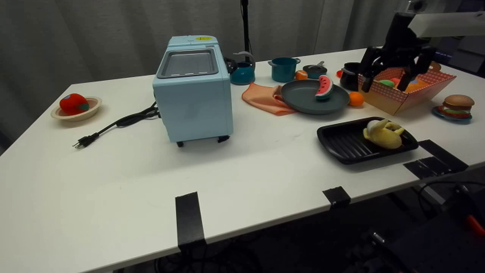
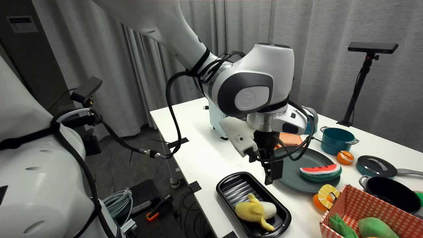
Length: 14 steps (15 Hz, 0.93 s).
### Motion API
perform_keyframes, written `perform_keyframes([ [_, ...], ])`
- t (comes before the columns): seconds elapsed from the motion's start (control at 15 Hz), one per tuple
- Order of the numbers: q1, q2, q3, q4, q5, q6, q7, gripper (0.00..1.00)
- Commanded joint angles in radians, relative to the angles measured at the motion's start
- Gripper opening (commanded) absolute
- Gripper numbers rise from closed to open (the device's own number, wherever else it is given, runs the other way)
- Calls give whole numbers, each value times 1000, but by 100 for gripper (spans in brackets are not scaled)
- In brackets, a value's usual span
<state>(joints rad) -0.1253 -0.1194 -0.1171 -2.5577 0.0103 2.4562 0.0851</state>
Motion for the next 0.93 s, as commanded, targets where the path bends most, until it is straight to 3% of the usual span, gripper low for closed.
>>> perform_keyframes([
  [0.0, 17, -62, 7, -15, 22, 37, -72, 100],
  [0.2, 28, -85, 7, -21, 18, 91, -127, 100],
  [0.27, 16, -44, 11, 0, 0, 63, -74, 100],
  [0.87, 17, -39, 11, -1, -1, 65, -75, 100],
])
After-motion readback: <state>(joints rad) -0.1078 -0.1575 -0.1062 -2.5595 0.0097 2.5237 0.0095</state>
